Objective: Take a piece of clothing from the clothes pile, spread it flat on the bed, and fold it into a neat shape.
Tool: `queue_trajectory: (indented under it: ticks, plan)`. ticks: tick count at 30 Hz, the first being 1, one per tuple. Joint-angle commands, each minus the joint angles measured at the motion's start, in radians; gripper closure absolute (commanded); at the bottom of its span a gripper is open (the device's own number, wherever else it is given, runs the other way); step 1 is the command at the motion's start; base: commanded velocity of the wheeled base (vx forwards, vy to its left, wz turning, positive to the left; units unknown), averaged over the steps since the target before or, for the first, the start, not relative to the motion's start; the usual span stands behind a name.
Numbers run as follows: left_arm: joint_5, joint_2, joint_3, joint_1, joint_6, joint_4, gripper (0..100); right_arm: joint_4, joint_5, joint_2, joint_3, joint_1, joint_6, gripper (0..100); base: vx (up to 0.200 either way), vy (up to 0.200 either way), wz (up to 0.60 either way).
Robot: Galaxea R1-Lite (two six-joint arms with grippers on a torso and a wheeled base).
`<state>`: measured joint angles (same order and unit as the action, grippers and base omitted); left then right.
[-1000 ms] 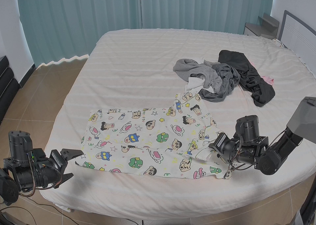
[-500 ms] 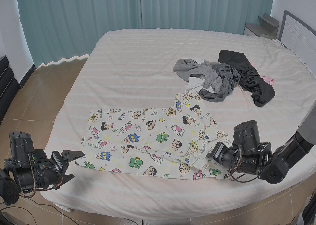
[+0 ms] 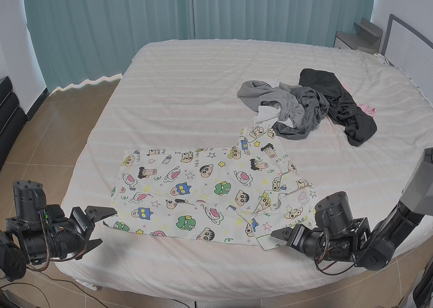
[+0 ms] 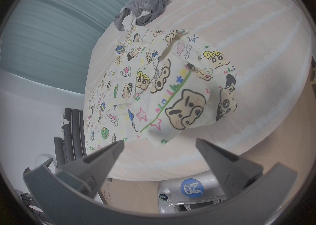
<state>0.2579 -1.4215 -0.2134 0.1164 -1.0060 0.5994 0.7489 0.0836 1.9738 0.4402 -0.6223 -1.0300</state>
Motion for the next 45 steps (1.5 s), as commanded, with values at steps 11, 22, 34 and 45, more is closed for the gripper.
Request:
queue_trajectory:
  ticks: [11, 22, 34, 45]
  plan:
    - [-0.002, 0.001, 0.0, 0.002, 0.001, 0.002, 0, 0.082, -0.035, -0.156, 0.026, -0.08, 0.03, 0, 0.0, 0.0, 0.0]
    - [-0.003, 0.001, 0.0, 0.0, 0.003, 0.002, 0, -0.164, -0.062, 0.142, 0.43, -0.089, 0.137, 0, 0.0, 0.0, 0.0]
    - [-0.003, -0.001, 0.002, 0.002, 0.003, 0.002, 0, -0.338, -0.059, 0.284, 0.657, -0.097, 0.168, 0, 0.0, 0.0, 0.0]
    - [-0.003, -0.001, 0.002, 0.0, 0.003, 0.002, 0, -0.345, -0.054, 0.324, 0.709, -0.099, 0.169, 0, 0.0, 0.0, 0.0]
